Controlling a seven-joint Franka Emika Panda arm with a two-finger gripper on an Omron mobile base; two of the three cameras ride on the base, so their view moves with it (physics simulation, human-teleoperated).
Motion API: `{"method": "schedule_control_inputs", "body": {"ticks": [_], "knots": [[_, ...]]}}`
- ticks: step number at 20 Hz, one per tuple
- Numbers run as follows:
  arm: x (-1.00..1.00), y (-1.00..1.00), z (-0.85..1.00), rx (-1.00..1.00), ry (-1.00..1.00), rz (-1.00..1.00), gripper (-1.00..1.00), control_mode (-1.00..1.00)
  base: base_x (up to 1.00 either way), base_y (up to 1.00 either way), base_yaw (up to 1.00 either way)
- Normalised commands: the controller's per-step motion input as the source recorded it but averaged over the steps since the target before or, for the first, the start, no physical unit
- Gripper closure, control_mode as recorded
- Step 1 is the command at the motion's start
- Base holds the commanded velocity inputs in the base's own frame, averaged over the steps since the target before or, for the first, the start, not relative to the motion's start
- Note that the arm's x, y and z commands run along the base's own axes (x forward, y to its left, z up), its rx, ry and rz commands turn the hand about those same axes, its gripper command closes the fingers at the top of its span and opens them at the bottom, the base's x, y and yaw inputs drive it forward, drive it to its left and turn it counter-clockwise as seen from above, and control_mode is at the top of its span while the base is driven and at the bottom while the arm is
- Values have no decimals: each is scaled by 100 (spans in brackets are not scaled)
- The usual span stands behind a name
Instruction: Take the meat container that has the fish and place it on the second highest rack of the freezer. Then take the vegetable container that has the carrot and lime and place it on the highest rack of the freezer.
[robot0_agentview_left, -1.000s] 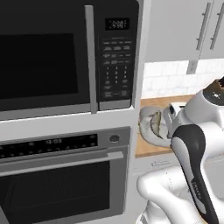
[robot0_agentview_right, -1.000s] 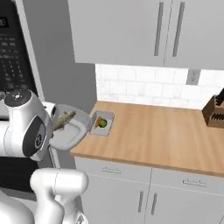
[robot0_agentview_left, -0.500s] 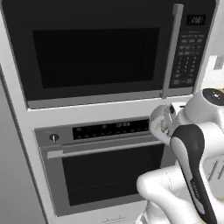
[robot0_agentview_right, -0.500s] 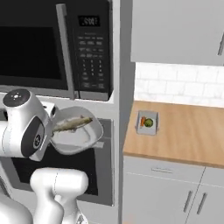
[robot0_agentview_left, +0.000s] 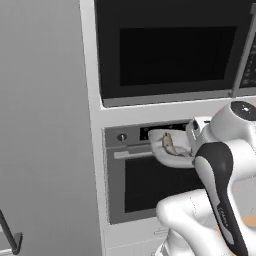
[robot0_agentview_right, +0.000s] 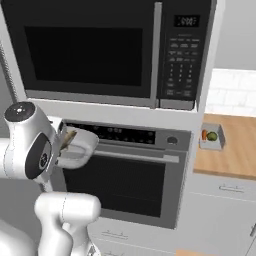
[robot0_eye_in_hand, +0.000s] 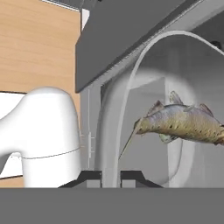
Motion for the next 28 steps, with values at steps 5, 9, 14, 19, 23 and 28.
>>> {"method": "schedule_control_inputs", "body": {"ticks": [5, 9, 14, 19, 23, 28], "knots": [[0, 0, 0, 0, 0, 0, 100, 100, -49, 90, 0], [0, 0, 0, 0, 0, 0, 100, 100, -38, 94, 0], [0, 0, 0, 0, 0, 0, 100, 100, -5, 78, 1], [0, 0, 0, 0, 0, 0, 100, 100, 0, 72, 0], [0, 0, 0, 0, 0, 0, 100, 100, -2, 71, 0], [0, 0, 0, 0, 0, 0, 100, 100, 3, 59, 0]]}}
